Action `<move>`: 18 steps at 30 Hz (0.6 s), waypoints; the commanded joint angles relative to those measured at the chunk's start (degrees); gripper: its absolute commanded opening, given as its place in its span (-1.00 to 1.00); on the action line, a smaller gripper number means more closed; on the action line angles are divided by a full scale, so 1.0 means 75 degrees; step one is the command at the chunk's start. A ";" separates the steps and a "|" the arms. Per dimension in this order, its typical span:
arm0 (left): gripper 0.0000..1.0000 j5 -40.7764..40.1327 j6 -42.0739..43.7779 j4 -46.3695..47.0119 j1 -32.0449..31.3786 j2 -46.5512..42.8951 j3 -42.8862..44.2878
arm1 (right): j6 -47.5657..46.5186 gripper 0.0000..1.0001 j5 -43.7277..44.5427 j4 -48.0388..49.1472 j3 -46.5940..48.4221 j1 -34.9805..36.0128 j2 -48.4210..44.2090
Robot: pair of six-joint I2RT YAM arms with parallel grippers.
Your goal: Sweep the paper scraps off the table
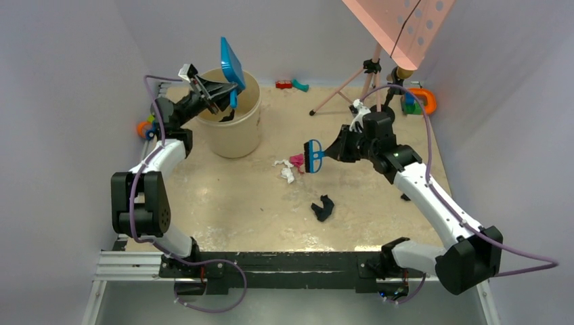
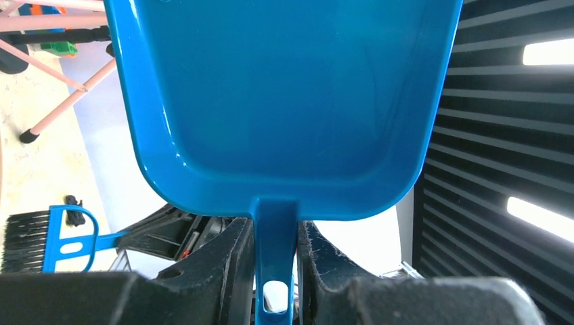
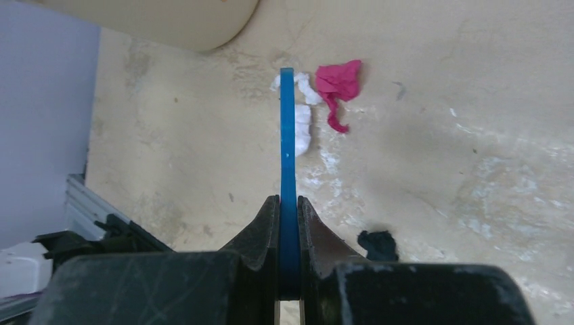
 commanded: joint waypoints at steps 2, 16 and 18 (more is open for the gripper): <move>-1.00 0.0470 -0.0838 0.0146 0.0032 -0.0421 0.0432 | 0.1722 -1.00 -0.1498 0.2458 -0.0371 0.0020 0.0370; -0.96 -0.1225 0.9771 -1.2787 -0.0934 -0.3083 0.2973 | 0.5048 -1.00 -0.0342 0.5061 0.0623 0.0963 0.3755; -0.96 -0.1469 1.0270 -1.3468 -0.1160 -0.3134 0.2961 | 0.5320 -1.00 -0.0144 0.5125 0.0683 0.1016 0.4227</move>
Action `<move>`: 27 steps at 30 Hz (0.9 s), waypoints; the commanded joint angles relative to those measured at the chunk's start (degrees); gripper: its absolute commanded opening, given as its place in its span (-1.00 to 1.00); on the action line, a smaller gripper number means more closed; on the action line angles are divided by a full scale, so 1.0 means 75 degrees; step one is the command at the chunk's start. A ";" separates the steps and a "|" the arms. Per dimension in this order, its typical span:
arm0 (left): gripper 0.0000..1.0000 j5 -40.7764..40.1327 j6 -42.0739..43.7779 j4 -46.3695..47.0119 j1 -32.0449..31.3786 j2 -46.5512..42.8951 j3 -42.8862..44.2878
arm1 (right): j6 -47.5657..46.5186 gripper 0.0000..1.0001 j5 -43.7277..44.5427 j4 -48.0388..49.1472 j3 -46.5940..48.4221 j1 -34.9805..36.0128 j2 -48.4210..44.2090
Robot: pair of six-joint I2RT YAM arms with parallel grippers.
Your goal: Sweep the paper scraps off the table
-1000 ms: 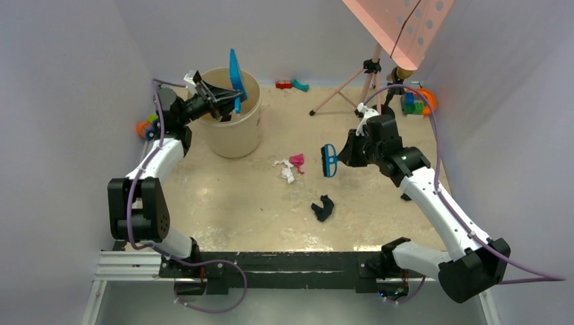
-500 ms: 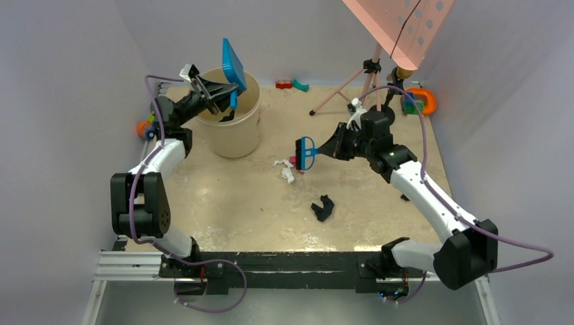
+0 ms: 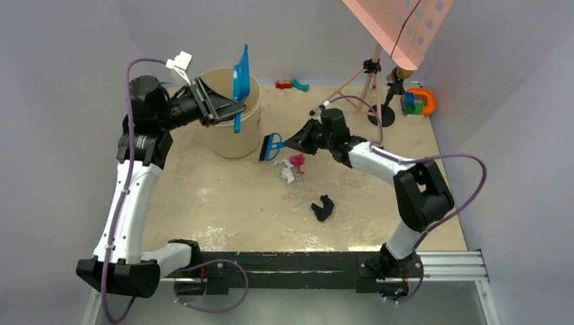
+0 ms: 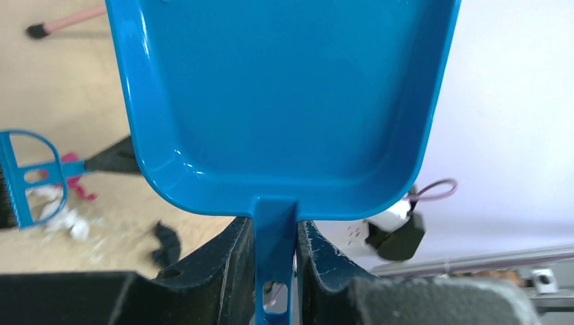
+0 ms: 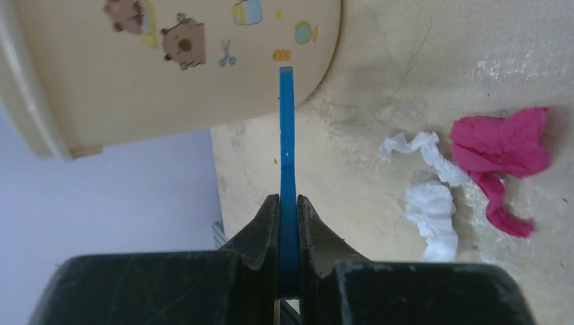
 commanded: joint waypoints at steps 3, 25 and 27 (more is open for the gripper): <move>-0.95 -0.1256 0.3258 -0.3828 -0.0733 -0.0120 0.0009 | 0.1364 -1.00 0.1083 0.0853 0.0222 0.0146 0.0863; -0.94 -0.2200 0.4898 -0.4885 -0.1593 -0.0919 -0.2394 | -0.1981 -1.00 0.3769 -0.3580 -0.1124 0.0131 -0.3726; -0.94 -0.2358 0.4923 -0.4918 -0.1776 -0.0894 -0.2398 | -0.2733 -1.00 0.2930 -0.3029 -0.1205 0.0130 -0.4211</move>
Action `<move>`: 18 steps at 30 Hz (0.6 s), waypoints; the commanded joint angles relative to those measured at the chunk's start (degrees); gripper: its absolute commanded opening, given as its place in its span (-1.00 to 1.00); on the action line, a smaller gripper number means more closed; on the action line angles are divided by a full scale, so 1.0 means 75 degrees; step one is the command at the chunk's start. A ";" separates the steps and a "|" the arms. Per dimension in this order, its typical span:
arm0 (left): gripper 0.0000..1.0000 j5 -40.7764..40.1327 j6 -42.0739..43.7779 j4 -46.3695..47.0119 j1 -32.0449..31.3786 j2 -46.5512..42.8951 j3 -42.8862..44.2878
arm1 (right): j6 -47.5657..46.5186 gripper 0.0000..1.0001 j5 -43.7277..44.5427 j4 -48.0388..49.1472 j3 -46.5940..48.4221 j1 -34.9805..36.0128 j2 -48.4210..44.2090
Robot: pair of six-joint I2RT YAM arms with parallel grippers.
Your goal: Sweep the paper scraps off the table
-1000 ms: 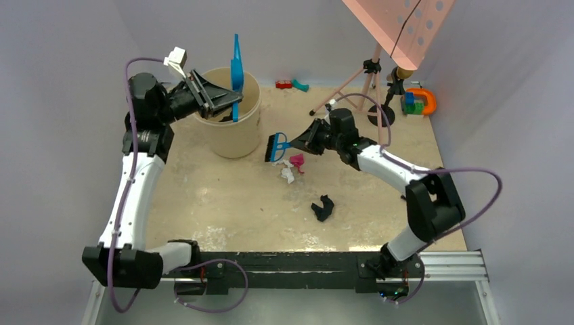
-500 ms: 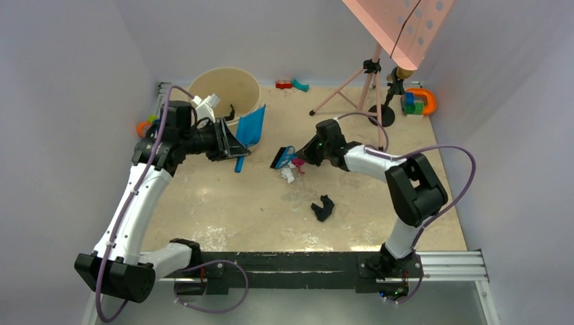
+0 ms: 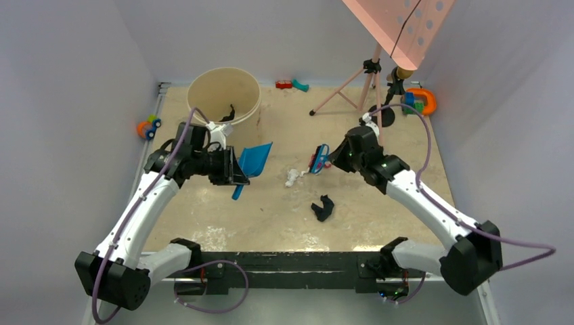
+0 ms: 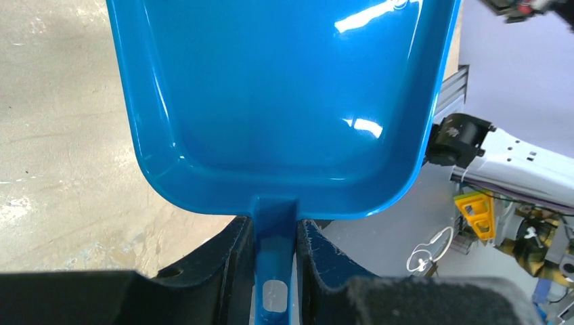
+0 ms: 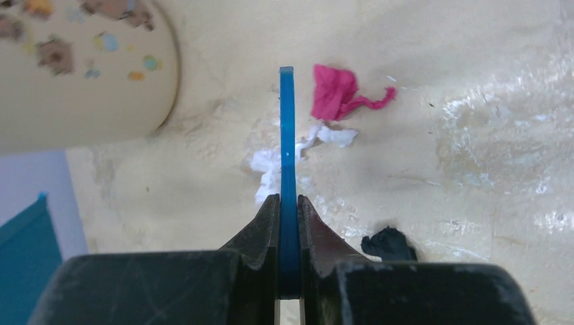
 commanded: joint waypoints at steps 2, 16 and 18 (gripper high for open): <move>-0.94 -0.0411 0.0345 -0.0029 -0.0516 -0.0110 -0.0011 | -0.2398 -1.00 -0.1769 0.1021 0.0000 0.0010 -0.1026; -0.95 -0.2162 0.1116 -0.0775 -0.0906 0.0133 0.0663 | -0.3123 -1.00 -0.1880 -0.1220 0.3076 0.0288 0.2877; -0.95 -0.2460 0.1250 -0.0766 -0.0903 0.0206 0.0646 | -0.3075 -1.00 -0.1015 -0.1788 0.3294 0.0294 0.3235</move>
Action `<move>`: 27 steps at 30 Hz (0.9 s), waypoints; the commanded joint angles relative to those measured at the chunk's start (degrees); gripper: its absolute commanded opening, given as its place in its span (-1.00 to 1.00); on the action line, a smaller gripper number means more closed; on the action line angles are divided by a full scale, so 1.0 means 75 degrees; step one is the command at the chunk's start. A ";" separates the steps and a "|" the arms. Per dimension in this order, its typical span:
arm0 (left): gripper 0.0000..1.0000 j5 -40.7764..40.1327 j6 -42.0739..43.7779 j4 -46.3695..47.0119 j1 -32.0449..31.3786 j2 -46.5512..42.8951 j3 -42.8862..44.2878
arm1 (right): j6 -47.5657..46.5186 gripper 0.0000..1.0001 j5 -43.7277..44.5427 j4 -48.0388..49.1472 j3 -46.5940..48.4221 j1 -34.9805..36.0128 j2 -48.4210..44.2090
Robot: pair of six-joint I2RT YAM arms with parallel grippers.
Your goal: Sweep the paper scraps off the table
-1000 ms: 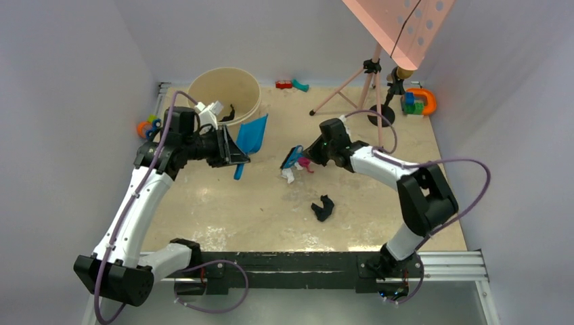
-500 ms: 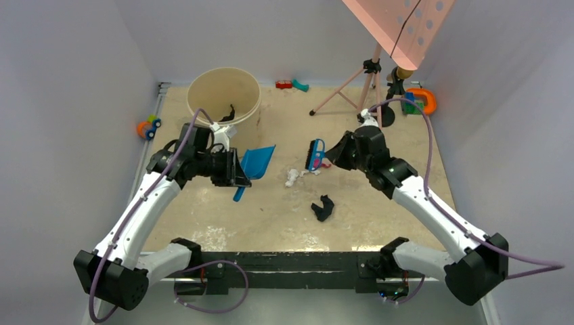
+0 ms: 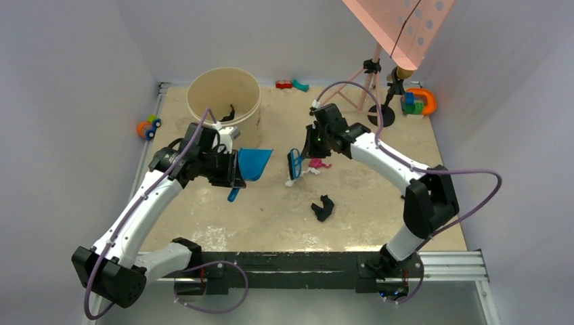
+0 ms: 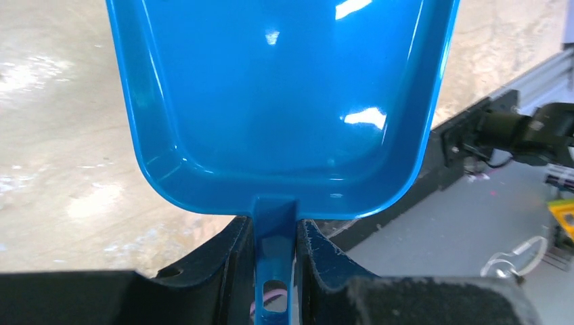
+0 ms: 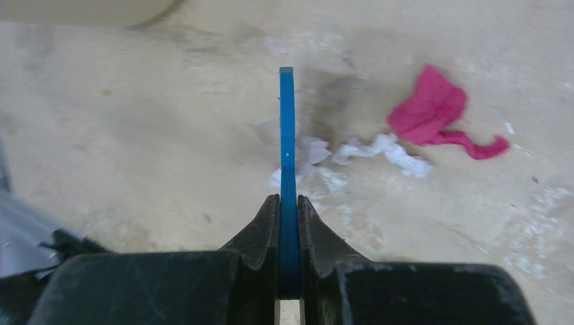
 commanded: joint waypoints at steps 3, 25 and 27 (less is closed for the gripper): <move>-0.96 -0.0892 0.0608 0.0032 -0.0020 0.0189 0.0169 | -0.0081 -1.00 0.2915 -0.2218 0.0821 -0.0003 0.0632; -0.97 -0.0988 0.0854 0.0640 -0.1039 0.0650 -0.0279 | -0.2535 -1.00 -0.1348 -0.2968 -0.1116 0.0572 -0.3625; -0.97 -0.1082 0.0854 0.0623 -0.1039 0.0573 -0.0288 | -0.2448 -1.00 -0.1021 -0.2957 -0.1445 0.1117 -0.3789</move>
